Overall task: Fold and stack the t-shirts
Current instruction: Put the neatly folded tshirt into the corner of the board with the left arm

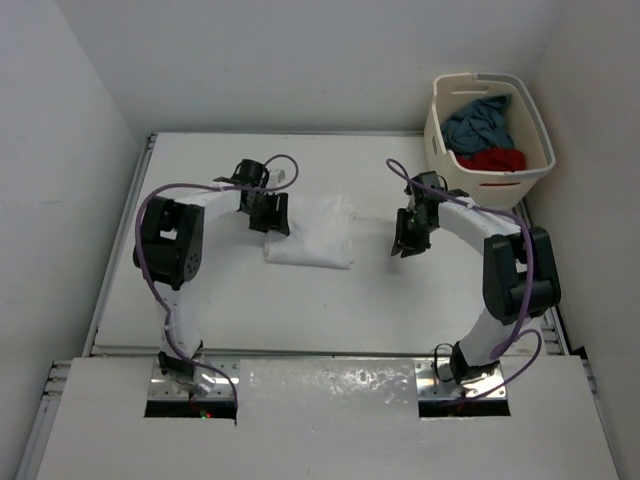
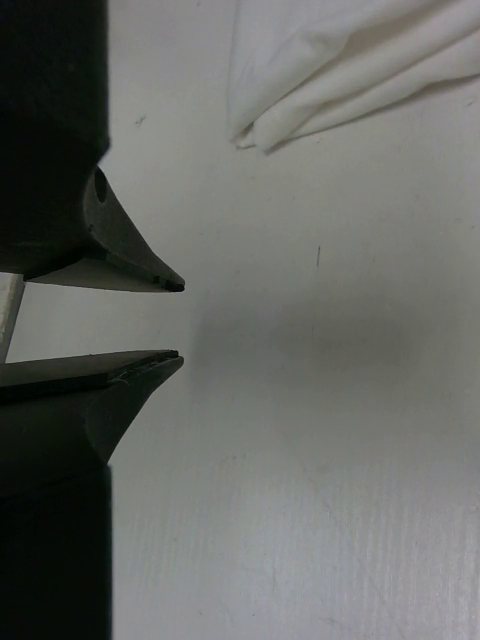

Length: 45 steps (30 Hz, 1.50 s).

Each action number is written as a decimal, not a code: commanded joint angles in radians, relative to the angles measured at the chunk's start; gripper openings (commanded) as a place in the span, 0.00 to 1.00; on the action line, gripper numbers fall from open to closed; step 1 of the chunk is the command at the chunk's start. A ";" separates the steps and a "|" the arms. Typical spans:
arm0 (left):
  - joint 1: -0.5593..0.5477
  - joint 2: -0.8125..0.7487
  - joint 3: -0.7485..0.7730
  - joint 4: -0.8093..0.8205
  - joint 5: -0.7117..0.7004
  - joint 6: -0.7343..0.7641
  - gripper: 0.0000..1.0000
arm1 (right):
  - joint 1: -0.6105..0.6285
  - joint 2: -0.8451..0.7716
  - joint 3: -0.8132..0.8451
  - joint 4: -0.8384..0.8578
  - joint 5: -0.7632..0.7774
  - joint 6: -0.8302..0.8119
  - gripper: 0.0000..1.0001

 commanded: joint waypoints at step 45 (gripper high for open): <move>0.556 0.584 0.966 0.171 -0.395 0.463 0.29 | -0.012 0.125 0.354 -0.158 0.054 -0.136 0.26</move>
